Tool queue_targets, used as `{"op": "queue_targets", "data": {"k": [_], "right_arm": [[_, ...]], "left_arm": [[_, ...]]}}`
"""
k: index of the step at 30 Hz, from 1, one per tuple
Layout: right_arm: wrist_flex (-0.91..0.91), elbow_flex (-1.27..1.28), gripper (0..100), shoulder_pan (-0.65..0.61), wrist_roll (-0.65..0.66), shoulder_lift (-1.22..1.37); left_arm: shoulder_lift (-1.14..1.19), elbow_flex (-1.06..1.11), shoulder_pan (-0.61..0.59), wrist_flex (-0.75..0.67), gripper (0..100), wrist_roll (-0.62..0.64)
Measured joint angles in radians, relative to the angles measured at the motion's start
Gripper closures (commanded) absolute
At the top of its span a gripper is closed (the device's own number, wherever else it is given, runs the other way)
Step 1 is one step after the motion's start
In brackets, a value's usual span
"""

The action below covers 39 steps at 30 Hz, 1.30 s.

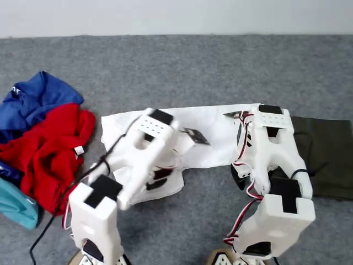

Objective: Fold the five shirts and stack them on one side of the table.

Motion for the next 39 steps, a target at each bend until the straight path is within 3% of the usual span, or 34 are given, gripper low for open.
{"op": "queue_targets", "data": {"k": [6,9,15,21,28,34,39], "right_arm": [[0.000,0.000,73.2,0.000,0.000,0.000],[0.000,0.000,73.2,0.000,0.000,0.000],[0.000,0.000,73.2,0.000,0.000,0.000],[0.000,0.000,73.2,0.000,0.000,0.000],[0.000,0.000,73.2,0.000,0.000,0.000],[0.000,0.000,73.2,0.000,0.000,0.000],[0.000,0.000,73.2,0.000,0.000,0.000]], "left_arm": [[-0.130,0.075,0.161,0.006,99,0.017],[-0.190,0.157,0.178,0.006,99,0.017],[-0.209,0.206,0.100,0.003,99,0.017],[-0.209,0.209,-0.020,-0.110,98,0.017],[-0.212,0.209,-0.038,-0.227,98,0.017],[-0.215,0.098,-0.038,-0.180,98,0.012],[-0.215,-0.008,-0.066,-0.144,98,-0.066]]}}
